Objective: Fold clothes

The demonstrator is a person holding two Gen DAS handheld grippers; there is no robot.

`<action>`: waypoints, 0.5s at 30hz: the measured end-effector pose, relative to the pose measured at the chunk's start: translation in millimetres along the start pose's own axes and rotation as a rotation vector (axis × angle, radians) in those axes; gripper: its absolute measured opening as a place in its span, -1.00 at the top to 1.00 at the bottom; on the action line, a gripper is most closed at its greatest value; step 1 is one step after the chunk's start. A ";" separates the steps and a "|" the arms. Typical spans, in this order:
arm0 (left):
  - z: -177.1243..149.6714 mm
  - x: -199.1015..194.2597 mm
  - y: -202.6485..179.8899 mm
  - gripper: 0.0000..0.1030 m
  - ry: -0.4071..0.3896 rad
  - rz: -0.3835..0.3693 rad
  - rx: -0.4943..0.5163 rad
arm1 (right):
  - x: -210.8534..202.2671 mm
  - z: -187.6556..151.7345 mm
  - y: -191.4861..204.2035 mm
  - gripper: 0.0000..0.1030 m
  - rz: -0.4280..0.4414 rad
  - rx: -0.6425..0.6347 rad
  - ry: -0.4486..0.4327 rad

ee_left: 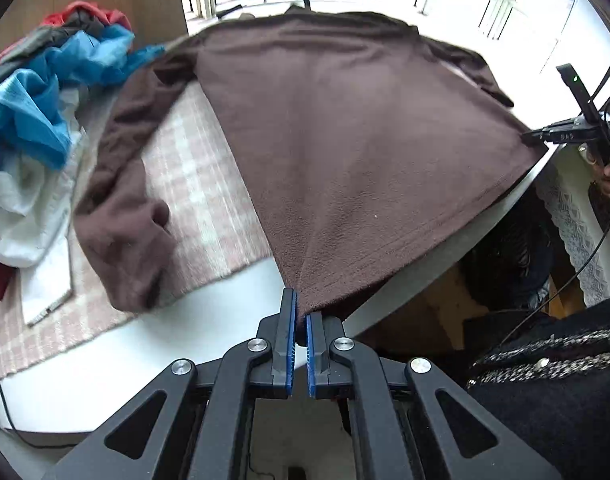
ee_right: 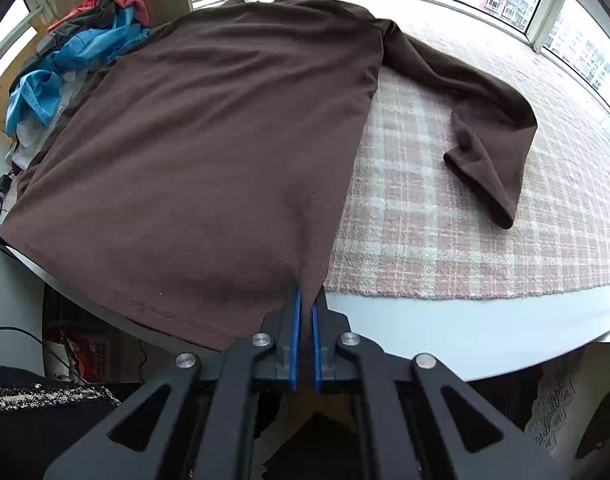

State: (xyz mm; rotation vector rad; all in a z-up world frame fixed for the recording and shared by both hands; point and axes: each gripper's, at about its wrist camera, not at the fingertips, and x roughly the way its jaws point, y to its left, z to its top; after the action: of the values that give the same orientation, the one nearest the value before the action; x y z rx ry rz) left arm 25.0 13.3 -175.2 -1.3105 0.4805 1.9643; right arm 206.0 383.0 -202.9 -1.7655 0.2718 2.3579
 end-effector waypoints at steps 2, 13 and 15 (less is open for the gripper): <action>-3.3 14.4 1.8 0.93 0.045 -0.018 -0.013 | 9.1 -3.2 -4.2 0.91 0.019 0.026 0.032; -16.4 23.3 -0.5 0.93 0.085 -0.092 -0.043 | 19.3 -11.1 -0.6 0.91 -0.052 -0.001 0.069; -21.0 15.9 5.4 0.91 0.090 -0.103 -0.067 | 25.4 -11.7 2.6 0.89 -0.082 -0.029 0.099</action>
State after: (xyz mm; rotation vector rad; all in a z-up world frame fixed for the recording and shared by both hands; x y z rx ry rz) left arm 30.9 1.7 -198.7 -1.4415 0.3847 1.8568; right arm 209.1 378.5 -230.5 -1.8722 0.1767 2.2336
